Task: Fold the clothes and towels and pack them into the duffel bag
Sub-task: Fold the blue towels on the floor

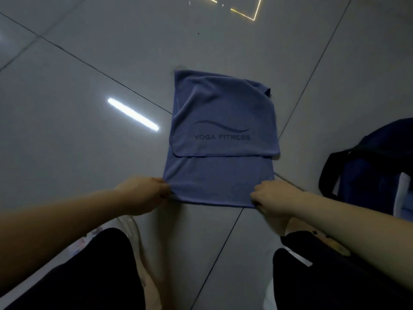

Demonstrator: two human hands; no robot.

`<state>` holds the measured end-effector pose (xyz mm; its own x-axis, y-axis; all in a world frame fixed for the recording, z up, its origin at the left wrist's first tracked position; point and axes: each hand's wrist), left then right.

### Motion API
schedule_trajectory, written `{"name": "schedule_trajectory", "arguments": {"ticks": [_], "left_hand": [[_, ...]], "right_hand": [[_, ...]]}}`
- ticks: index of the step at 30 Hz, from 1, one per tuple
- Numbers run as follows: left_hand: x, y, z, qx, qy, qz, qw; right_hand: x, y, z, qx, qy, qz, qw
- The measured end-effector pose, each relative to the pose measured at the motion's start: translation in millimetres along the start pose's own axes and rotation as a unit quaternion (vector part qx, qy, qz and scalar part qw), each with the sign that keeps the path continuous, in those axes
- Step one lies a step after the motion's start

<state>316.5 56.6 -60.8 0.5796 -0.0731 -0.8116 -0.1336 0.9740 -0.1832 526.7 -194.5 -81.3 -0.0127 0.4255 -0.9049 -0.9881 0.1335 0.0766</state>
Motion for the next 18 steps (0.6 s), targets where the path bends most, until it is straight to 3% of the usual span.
{"name": "schedule_trajectory", "arguments": {"ticks": [3,6,8,11,18], "left_hand": [[12.8,-1.6,23.4,0.035,-0.031,0.035,0.998],[34.2,8.3,49.9,0.016,-0.12,0.034,0.992],[48.0,16.8,62.6,0.056,-0.124,0.039,0.99],[62.7,20.7,72.4,0.17,-0.055,0.059,0.982],[73.5,25.7,74.0,0.204,-0.088,0.073,0.972]], "right_hand": [[-1.4,-10.0,15.6,0.068,-0.007,-0.019,0.997],[0.2,-40.8,23.3,0.169,-0.143,-0.095,0.971],[3.3,-61.8,20.6,0.184,-0.218,-0.138,0.948],[9.4,-80.9,15.8,0.136,-0.221,-0.148,0.954],[22.6,-91.8,24.1,0.151,-0.244,-0.132,0.949]]}}
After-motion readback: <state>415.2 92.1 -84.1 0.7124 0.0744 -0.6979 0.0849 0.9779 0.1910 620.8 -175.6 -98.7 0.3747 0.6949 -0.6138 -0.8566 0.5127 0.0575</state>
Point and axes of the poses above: each hand's wrist, its own x-axis towards the middle knuckle, its own z-axis out of the back of the hand, y = z × x, and after that the axes turned 12 degrees about y, right-handed
